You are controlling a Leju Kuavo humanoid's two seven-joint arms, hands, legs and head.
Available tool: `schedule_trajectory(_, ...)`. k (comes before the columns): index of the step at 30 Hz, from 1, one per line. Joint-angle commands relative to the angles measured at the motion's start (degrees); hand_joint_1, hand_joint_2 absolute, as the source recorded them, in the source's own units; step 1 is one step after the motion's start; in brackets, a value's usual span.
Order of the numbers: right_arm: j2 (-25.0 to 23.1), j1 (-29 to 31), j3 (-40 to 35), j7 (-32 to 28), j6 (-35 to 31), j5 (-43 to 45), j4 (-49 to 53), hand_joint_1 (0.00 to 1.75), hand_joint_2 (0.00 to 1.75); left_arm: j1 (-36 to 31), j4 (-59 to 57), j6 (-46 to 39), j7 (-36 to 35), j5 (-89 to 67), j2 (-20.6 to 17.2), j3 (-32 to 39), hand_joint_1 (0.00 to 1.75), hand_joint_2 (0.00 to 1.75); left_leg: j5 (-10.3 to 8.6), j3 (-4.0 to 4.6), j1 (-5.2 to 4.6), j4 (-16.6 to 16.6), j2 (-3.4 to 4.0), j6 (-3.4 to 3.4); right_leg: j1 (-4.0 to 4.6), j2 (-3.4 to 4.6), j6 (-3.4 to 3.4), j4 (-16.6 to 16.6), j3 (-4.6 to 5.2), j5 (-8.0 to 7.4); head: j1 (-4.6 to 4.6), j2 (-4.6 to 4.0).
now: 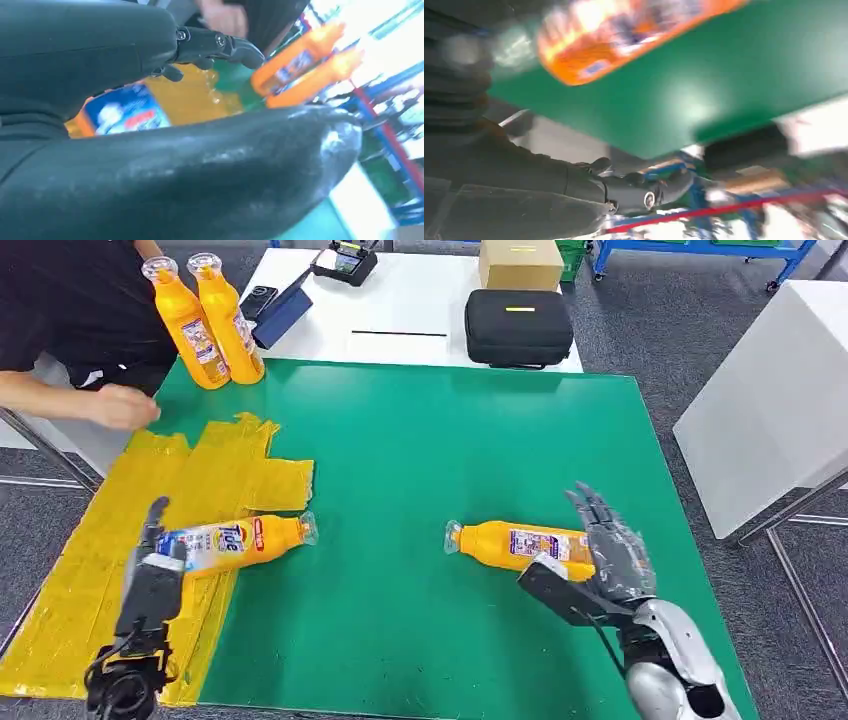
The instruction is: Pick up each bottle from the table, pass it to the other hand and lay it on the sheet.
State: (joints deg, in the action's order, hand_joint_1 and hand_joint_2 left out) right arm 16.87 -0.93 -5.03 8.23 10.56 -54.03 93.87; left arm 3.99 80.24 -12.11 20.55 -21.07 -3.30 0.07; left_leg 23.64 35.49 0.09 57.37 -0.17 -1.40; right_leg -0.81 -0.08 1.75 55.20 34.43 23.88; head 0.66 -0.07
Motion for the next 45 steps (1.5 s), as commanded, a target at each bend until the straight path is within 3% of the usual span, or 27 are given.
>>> schedule_trajectory(1, 0.07, 6.11, 0.54, 1.83, 0.55, -1.89, -16.53, 0.00, 1.75, -0.27, 2.45, 0.13, 0.73, 0.74, 1.98, 1.05, 0.00, 0.00, 0.05, -0.37, 0.02, -0.07, 0.03, 0.08, 0.03, 0.00, -0.08, -0.09, -0.38, 0.05, -0.02, 0.00)
schedule_trajectory(17, -3.70, 6.53, 1.80, 4.58, 2.87, -5.30, -16.11, 0.00, 1.75, -2.04, 1.80, -0.15, 0.57, 0.74, 2.39, -0.10, 0.00, 0.00, -0.02, -0.31, 0.03, -0.05, 0.05, 0.03, 0.02, 0.00, -0.09, -0.02, -0.37, 0.06, -0.02, 0.00)
schedule_trajectory(23, -4.60, 14.23, -0.72, 0.40, 3.19, -6.47, -30.08, 0.00, 1.75, -5.76, -1.74, 0.51, 0.65, 1.54, 2.07, -1.66, 0.00, 0.00, -0.03, -0.46, 0.03, -0.09, 0.18, 0.06, 0.03, 0.13, -0.11, -0.08, -0.47, 0.01, 0.00, 0.00)
schedule_trajectory(29, -1.81, 15.72, -6.75, -3.00, 1.15, -5.04, -39.52, 0.00, 1.75, -6.59, -2.62, 1.02, 1.33, 4.65, 0.06, -3.10, 0.00, 0.00, -0.04, -0.47, 0.05, -0.11, 0.04, 0.02, 0.04, -0.01, -0.09, -0.12, -0.53, 0.04, -0.02, 0.00)
schedule_trajectory(39, -2.01, 17.03, -9.12, -3.14, 0.47, -4.96, -42.33, 0.00, 1.75, -6.62, -2.57, 0.89, 1.37, 5.28, -0.17, -3.66, 0.00, 0.00, -0.09, -0.23, 0.04, -0.05, 0.01, -0.01, 0.04, -0.04, -0.06, -0.05, -0.30, 0.00, -0.02, 0.00)
schedule_trajectory(45, -4.59, 24.50, -17.26, -3.35, 2.53, -5.77, -62.02, 0.00, 1.75, -9.79, -5.56, 0.70, 1.81, 7.78, -0.48, -6.37, 0.00, 0.00, -0.08, -0.41, 0.09, -0.09, 0.11, 0.03, 0.09, 0.08, -0.09, -0.12, -0.45, -0.04, -0.02, 0.00)
